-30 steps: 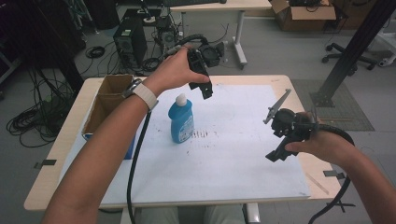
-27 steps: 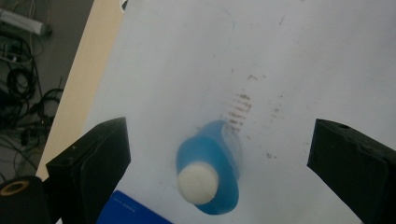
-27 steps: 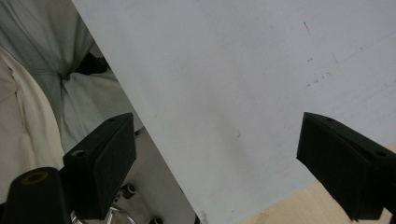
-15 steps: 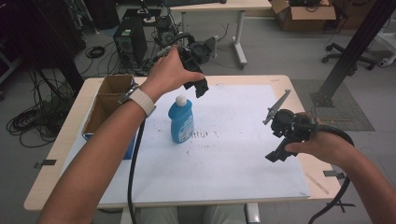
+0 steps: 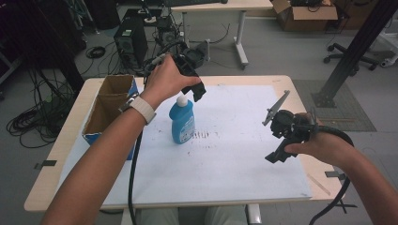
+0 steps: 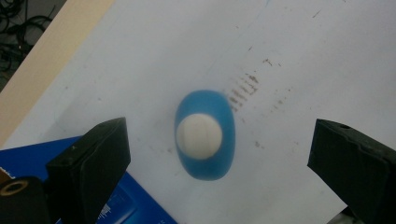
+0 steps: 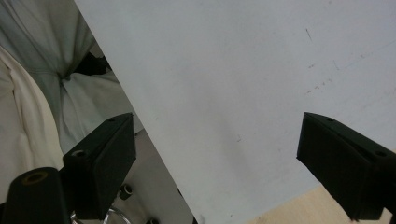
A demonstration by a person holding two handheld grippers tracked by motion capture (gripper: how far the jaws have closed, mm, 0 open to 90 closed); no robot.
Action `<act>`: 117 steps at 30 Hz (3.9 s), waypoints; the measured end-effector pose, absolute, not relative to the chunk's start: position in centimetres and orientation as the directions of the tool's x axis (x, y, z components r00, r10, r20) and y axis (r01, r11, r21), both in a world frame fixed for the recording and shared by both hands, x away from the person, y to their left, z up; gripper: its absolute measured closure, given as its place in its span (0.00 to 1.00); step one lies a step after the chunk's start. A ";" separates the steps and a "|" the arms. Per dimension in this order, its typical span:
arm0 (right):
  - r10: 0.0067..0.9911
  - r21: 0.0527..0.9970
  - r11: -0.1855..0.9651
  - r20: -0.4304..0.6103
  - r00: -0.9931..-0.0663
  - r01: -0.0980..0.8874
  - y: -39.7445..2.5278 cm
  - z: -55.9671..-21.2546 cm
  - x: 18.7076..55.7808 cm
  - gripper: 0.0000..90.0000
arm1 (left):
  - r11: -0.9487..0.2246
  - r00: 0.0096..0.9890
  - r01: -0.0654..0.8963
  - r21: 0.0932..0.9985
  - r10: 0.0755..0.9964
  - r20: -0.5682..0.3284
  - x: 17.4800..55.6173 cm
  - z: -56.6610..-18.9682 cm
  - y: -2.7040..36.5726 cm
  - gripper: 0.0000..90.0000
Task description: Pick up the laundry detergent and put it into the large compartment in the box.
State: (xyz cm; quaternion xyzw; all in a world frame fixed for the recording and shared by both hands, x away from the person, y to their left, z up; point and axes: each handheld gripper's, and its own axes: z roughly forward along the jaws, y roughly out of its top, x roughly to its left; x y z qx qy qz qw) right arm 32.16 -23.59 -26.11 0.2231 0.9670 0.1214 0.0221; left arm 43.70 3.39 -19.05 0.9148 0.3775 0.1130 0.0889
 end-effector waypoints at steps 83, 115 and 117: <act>0.425 0.244 0.875 0.023 -0.905 0.418 -23.0 -26.8 32.6 0.13 | -0.657 0.653 0.732 0.180 0.752 0.089 45.6 -28.7 5.0 0.24; 0.433 0.249 0.870 0.025 -0.901 0.425 -23.4 -27.0 32.6 0.13 | -0.652 0.652 0.736 0.183 0.755 0.067 45.7 -28.6 4.9 0.40; 0.434 0.250 0.870 0.026 -0.901 0.426 -23.4 -27.0 32.6 0.13 | -0.651 0.652 0.736 0.186 0.755 0.063 45.7 -28.6 4.9 0.41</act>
